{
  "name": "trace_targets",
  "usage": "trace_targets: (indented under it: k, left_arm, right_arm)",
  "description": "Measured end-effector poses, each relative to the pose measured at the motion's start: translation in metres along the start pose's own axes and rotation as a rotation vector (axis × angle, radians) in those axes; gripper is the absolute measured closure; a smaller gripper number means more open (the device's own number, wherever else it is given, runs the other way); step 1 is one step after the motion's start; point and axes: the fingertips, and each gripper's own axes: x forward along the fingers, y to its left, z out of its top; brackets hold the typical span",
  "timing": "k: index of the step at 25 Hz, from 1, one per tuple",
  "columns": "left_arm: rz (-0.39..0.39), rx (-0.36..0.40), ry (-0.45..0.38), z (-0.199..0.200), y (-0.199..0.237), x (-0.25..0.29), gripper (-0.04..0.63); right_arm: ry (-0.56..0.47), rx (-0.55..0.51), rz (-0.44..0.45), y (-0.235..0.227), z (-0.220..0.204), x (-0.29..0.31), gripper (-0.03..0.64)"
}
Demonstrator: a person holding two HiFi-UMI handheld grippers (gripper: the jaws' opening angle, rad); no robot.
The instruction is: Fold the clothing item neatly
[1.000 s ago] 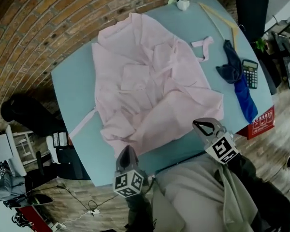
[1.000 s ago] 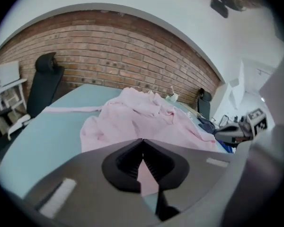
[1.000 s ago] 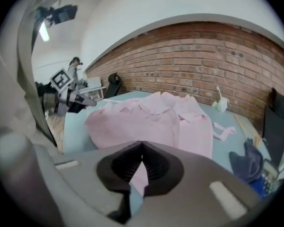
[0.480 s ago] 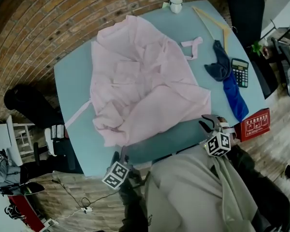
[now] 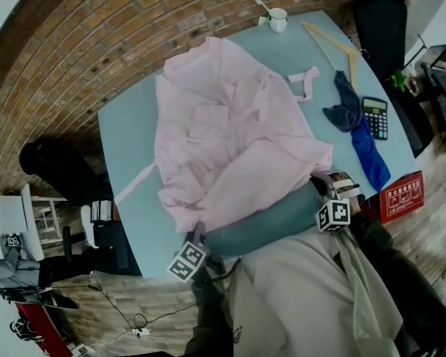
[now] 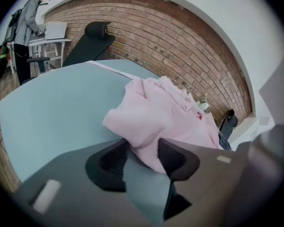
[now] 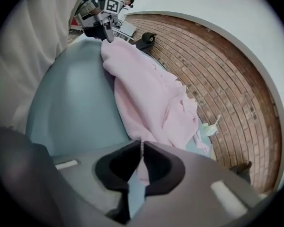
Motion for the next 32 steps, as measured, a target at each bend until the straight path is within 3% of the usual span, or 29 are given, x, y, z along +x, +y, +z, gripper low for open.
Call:
trace_targets:
  k: [1, 3, 5, 8, 12, 15, 23, 27, 32]
  left_arm:
    - [-0.007, -0.003, -0.009, 0.001, 0.001, 0.002, 0.419]
    - [-0.023, -0.011, -0.021, 0.005, 0.002, 0.005, 0.51]
    - [-0.033, 0.016, -0.027, 0.01, -0.001, 0.002, 0.534]
    - [-0.056, 0.045, -0.048, 0.013, -0.008, -0.014, 0.541]
    - [-0.102, 0.037, -0.053, 0.002, -0.016, -0.033, 0.546]
    - [-0.074, 0.079, -0.026, -0.006, -0.005, -0.047, 0.546]
    - [-0.086, 0.055, -0.001, -0.03, -0.002, -0.096, 0.546]
    - [-0.132, 0.061, -0.053, -0.006, -0.018, -0.106, 0.546]
    - [-0.211, 0.091, -0.156, 0.069, -0.045, -0.103, 0.548]
  right_arm:
    - [-0.002, 0.009, -0.003, -0.001, 0.002, 0.001, 0.594]
    - [-0.022, 0.057, -0.007, -0.004, 0.005, 0.0, 0.598]
    - [-0.067, 0.144, -0.037, -0.013, 0.009, -0.011, 0.604]
    - [-0.143, 0.282, -0.088, -0.027, 0.013, -0.037, 0.604]
    - [-0.16, 0.393, -0.035, -0.028, 0.005, -0.072, 0.606]
    - [-0.147, 0.402, 0.023, -0.018, 0.007, -0.09, 0.606]
    - [-0.142, 0.45, 0.121, 0.006, 0.013, -0.132, 0.605]
    - [-0.161, 0.447, 0.059, -0.018, 0.021, -0.138, 0.604]
    - [-0.23, 0.376, -0.027, -0.082, 0.045, -0.125, 0.606]
